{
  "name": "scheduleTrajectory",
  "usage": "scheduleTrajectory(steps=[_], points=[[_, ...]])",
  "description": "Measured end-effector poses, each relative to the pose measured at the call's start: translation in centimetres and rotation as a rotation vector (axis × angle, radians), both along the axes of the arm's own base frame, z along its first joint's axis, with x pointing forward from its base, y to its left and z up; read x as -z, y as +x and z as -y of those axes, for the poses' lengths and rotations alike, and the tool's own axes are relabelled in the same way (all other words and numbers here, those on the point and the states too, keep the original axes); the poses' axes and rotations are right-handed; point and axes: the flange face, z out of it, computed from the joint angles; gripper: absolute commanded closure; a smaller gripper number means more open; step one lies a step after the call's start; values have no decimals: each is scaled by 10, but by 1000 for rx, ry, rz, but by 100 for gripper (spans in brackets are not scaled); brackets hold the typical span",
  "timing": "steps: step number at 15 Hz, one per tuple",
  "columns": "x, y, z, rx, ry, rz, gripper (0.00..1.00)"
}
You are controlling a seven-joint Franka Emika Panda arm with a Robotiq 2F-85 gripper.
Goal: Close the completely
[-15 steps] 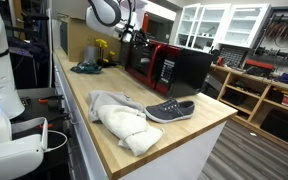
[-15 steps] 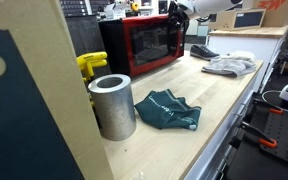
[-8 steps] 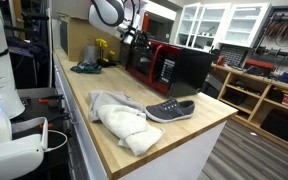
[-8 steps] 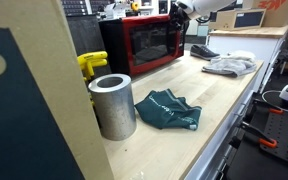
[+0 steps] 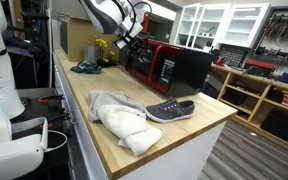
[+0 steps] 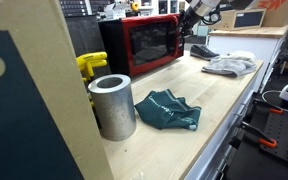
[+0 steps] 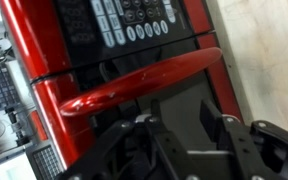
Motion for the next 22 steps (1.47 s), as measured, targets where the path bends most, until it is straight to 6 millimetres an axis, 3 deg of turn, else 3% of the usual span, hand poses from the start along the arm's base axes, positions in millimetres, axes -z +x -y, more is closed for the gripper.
scheduleTrajectory(steps=[3,9,14,18,20,22], points=[[23,3,-1,107,130,-66,1],[75,3,-50,307,405,-206,0],[95,-5,-103,521,592,-310,0],[87,3,-135,736,710,-413,0],[64,15,-140,846,778,-463,0],[26,25,-135,948,854,-508,0]])
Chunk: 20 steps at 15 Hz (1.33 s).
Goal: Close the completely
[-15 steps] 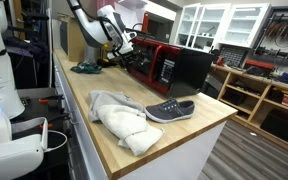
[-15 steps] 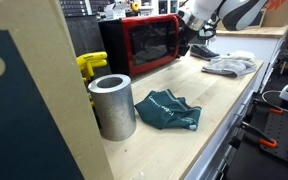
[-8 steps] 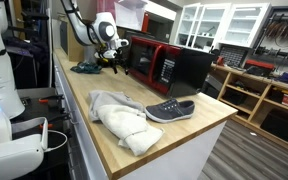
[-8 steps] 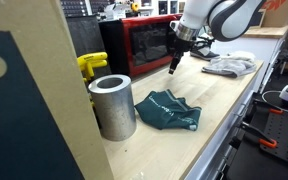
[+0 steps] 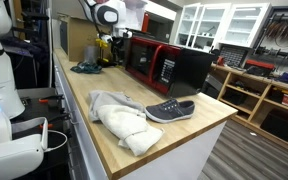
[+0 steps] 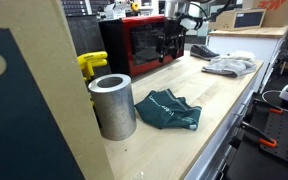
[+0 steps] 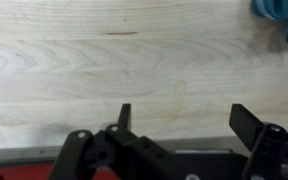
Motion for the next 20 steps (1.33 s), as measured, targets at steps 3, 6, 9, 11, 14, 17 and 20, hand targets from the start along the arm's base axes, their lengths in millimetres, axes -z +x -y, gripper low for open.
scheduleTrajectory(steps=[3,6,9,11,14,17,20], points=[[-76,4,26,113,27,-37,0],[-156,-4,52,209,33,-56,0],[-212,-19,63,282,42,-81,0],[-233,-25,62,308,46,-88,0],[-245,-31,53,299,38,-100,0],[-240,-34,46,273,-12,-119,0],[-235,-35,47,252,-95,-117,0]])
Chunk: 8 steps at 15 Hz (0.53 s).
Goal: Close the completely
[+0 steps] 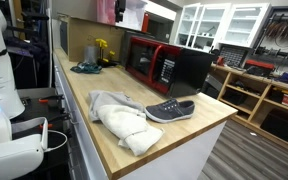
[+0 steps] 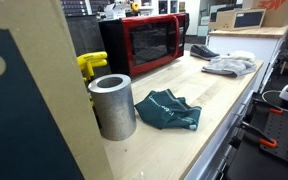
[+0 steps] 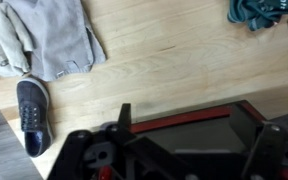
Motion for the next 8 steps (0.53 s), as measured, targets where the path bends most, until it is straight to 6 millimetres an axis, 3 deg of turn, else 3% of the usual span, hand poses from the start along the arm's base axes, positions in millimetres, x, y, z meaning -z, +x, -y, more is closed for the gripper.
scheduleTrajectory(steps=[8], points=[[4,-6,7,-159,-170,-7,0]])
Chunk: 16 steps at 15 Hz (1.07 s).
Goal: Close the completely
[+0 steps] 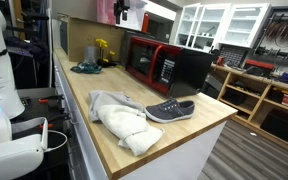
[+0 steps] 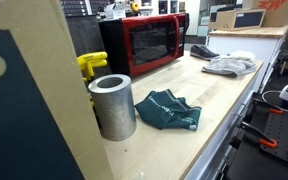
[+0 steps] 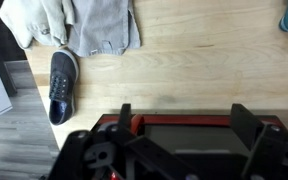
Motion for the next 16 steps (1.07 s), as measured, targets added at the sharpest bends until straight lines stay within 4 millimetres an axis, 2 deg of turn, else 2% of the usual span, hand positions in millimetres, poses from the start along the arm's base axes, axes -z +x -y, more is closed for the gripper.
scheduleTrajectory(steps=[6,16], points=[[4,-9,-8,-73,-10,-1,0],[1,-14,-10,-78,-9,8,0]])
